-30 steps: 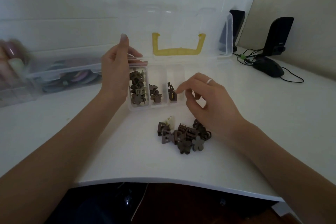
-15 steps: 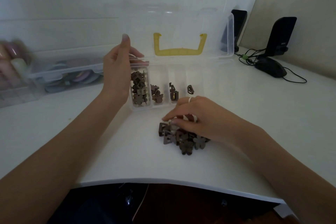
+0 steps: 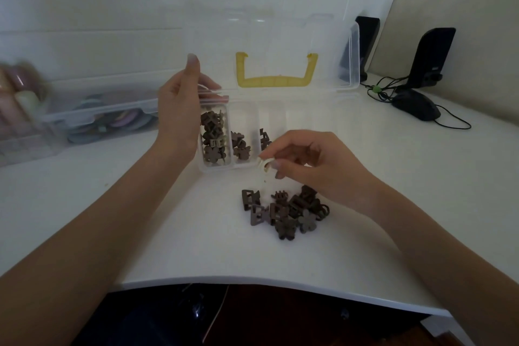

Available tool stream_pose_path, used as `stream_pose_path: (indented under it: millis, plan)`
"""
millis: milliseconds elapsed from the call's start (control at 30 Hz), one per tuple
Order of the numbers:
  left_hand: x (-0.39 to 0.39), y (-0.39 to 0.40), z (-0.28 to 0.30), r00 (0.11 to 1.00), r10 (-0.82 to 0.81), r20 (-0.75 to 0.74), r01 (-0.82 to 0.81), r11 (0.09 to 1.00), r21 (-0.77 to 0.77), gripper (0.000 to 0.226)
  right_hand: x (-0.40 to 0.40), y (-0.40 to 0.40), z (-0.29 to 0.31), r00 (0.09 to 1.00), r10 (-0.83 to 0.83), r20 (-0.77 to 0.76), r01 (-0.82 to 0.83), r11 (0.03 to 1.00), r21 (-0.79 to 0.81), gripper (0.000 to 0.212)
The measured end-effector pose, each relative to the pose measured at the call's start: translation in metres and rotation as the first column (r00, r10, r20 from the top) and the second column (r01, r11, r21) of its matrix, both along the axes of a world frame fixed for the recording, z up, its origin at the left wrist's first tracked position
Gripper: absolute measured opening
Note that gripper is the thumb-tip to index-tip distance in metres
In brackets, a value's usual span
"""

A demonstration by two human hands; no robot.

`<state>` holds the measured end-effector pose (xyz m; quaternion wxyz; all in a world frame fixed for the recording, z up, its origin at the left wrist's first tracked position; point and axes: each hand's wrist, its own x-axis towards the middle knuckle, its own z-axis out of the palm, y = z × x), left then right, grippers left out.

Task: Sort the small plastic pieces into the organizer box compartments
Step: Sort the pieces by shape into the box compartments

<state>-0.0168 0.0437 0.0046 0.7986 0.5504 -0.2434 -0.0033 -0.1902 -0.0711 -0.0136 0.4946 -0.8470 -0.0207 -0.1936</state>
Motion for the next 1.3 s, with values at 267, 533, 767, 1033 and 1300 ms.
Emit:
stream_pose_path:
  millis: [267, 533, 767, 1033, 1300]
  plan:
    - [-0.002, 0.000, 0.001, 1.000, -0.016, -0.004, 0.016, 1.000, -0.008, 0.046, 0.001, -0.003, -0.001, 0.974, -0.175, 0.141, 0.186, 0.980, -0.066, 0.025]
    - [0.002, 0.001, -0.001, 1.000, -0.028, 0.001, 0.028, 1.000, -0.009, 0.047, 0.000, -0.014, 0.006, 0.837, -0.480, 0.262, 0.462, 0.877, 0.132, 0.017]
    - [0.009, 0.003, 0.000, 0.999, -0.042, -0.022, 0.042, 0.999, -0.016, 0.053, -0.002, -0.018, 0.004, 0.790, -0.554, 0.262, 0.571, 0.821, 0.011, 0.008]
    - [0.009, 0.002, -0.001, 0.998, -0.037, -0.042, 0.036, 0.999, -0.015, 0.051, 0.004, -0.013, -0.006, 0.821, -0.487, 0.298, 0.555, 0.803, -0.217, 0.015]
    - [0.011, 0.001, 0.000, 0.998, -0.046, -0.040, 0.044, 0.998, -0.038, 0.057, 0.000, -0.003, -0.005, 0.939, -0.174, 0.296, 0.286, 0.875, -0.390, 0.023]
